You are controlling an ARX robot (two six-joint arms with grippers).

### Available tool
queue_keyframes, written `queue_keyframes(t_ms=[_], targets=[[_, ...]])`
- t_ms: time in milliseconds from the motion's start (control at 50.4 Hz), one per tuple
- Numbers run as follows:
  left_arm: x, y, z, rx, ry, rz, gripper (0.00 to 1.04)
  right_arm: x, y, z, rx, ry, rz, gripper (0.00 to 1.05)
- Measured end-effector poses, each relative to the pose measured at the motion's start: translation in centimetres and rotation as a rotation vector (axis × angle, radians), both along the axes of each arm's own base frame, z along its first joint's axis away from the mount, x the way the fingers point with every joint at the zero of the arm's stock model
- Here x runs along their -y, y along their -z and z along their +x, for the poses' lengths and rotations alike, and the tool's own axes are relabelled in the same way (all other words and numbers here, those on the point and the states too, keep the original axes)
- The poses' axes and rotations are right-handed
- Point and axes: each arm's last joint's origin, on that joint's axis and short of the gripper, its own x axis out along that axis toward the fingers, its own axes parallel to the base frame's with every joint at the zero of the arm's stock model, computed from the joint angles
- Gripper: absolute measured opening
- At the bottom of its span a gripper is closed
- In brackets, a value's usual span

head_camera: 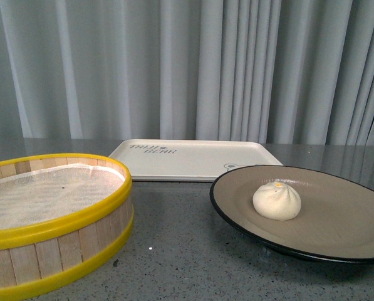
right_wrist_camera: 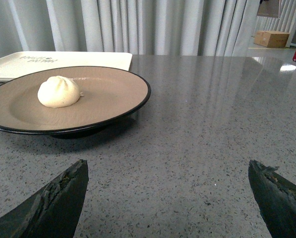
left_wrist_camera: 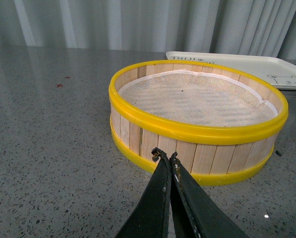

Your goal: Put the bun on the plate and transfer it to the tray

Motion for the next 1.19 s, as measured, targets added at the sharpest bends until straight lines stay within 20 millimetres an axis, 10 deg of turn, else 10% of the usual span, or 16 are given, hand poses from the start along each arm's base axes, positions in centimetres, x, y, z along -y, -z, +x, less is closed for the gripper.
queue_keyframes(t_ms=[675,1192], targets=[[0.0,0.4,-1.8,-0.006,0.001,0.001,0.06,0.0,0.0,0.0,0.0,0.0,0.0,0.96],[0.0,0.4,-1.8,-0.006,0.001,0.003,1.0,0.0,0.0,0.0,0.0,0.0,0.0,0.96]])
